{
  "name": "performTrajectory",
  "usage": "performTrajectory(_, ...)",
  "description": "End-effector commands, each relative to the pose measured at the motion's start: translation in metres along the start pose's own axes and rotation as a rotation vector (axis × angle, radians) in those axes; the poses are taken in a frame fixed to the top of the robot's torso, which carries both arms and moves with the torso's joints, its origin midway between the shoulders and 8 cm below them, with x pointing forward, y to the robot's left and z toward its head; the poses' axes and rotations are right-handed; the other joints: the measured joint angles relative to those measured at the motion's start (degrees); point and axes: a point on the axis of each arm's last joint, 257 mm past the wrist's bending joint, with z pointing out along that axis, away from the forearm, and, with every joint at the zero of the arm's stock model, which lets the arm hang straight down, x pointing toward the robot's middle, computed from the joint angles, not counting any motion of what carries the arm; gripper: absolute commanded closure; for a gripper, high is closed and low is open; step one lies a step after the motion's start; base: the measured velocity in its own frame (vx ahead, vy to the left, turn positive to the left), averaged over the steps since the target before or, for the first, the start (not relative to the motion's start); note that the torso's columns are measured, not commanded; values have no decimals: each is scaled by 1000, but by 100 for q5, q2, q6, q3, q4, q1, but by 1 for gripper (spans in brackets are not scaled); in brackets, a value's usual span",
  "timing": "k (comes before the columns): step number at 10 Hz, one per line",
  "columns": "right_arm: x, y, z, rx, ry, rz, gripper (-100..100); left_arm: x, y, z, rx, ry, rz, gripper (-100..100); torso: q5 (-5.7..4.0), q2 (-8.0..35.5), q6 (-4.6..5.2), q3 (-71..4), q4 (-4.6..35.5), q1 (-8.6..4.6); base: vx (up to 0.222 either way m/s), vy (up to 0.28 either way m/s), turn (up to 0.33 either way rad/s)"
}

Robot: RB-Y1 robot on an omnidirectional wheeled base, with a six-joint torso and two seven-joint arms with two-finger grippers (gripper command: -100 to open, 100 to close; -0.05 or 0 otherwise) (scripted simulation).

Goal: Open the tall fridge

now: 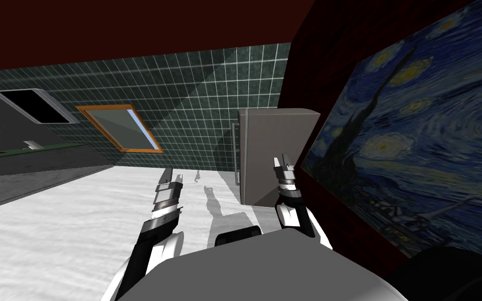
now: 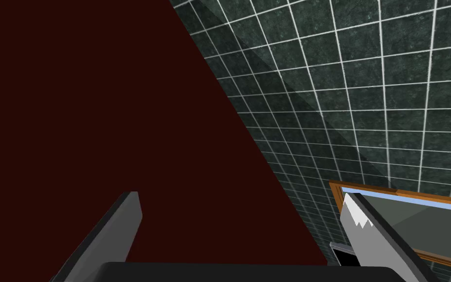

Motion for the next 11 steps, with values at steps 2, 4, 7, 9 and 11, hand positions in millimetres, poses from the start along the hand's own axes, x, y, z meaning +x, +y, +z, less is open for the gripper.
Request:
performTrajectory(2,0,0,0,0,0,0,0,0,0,0,0,0,0,0,0,597,0,-1200,600,0,0,0,0)
performTrajectory(4,0,0,0,0,0,0,0,0,0,0,0,0,0,0,0,1422,0,-2850,1424,0,0,0,0)
performTrajectory(7,0,0,0,0,0,0,0,0,0,0,0,0,0,0,0,2693,0,-5381,2691,0,0,0,0)
performTrajectory(9,0,0,0,0,0,0,0,0,0,0,0,0,0,0,0,3539,0,-7073,3537,0,0,0,0)
performTrajectory(11,1,-5,-5,15,39,35,-100,0,0,0,0,0,0,0,1,4153,-1,-8314,4149,2,14,11,60)
